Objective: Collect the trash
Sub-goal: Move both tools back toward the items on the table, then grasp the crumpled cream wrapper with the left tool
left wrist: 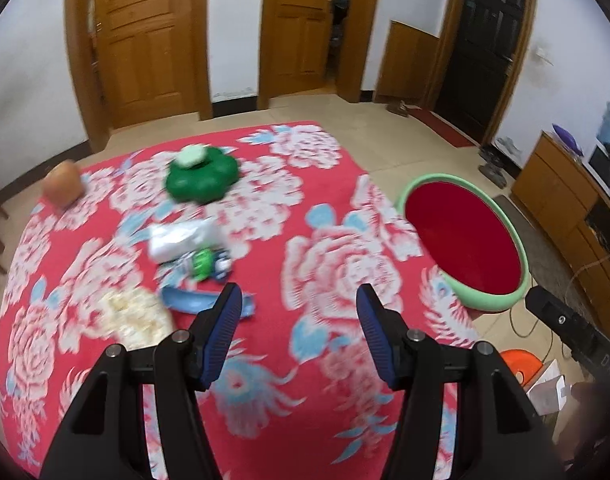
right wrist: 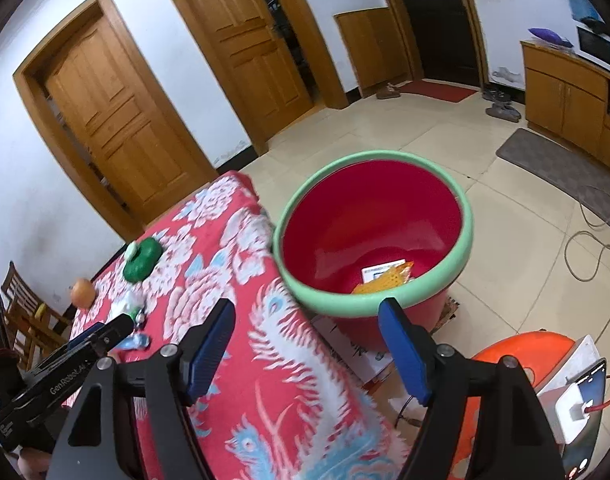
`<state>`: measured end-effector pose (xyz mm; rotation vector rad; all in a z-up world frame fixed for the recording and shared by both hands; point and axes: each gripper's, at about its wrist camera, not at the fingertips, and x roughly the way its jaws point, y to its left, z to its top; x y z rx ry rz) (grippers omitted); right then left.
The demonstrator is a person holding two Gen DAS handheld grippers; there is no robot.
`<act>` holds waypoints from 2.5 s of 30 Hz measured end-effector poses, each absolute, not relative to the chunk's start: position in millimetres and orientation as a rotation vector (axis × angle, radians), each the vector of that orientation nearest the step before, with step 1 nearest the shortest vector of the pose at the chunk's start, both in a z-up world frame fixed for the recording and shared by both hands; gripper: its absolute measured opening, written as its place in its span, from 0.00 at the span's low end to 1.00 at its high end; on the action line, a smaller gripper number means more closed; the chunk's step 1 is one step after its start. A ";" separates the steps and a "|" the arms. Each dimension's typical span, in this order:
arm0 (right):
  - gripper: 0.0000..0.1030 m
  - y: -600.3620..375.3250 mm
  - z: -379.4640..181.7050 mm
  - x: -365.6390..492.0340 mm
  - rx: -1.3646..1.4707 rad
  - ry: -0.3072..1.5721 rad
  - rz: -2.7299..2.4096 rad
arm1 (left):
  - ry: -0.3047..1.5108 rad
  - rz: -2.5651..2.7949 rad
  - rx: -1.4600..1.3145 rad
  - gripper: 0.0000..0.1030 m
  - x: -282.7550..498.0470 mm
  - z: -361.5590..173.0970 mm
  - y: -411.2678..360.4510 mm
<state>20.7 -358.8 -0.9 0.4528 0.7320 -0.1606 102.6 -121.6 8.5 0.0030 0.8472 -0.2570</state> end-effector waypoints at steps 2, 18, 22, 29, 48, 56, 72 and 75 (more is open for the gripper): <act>0.74 -348.2 0.1 20.5 0.437 0.738 -0.145 | 0.843 -0.234 -0.010 0.58 98.6 8.8 -108.3; 0.74 -265.1 6.6 28.8 0.277 0.760 -0.027 | 0.807 -0.078 -0.116 0.58 71.4 12.4 -11.0; 0.74 -244.5 8.2 32.6 0.233 0.759 0.007 | 0.805 -0.040 -0.143 0.58 70.8 9.7 11.7; 0.74 -208.9 5.8 40.0 0.157 0.766 0.068 | 0.818 0.010 -0.177 0.59 74.8 -5.6 44.6; 0.74 -183.3 -6.4 88.7 0.196 0.825 0.165 | 0.892 -0.120 -0.213 0.63 97.5 -23.0 26.5; 0.74 -199.8 -12.6 102.9 0.224 0.848 0.146 | 0.940 -0.167 -0.175 0.63 124.2 -36.9 0.1; 0.55 -185.2 -31.3 147.4 0.182 0.939 0.296 | 0.969 -0.242 -0.295 0.21 135.2 -47.5 14.4; 0.53 -180.5 -39.8 157.6 0.173 0.979 0.320 | 0.975 -0.239 -0.324 0.21 136.5 -44.3 19.5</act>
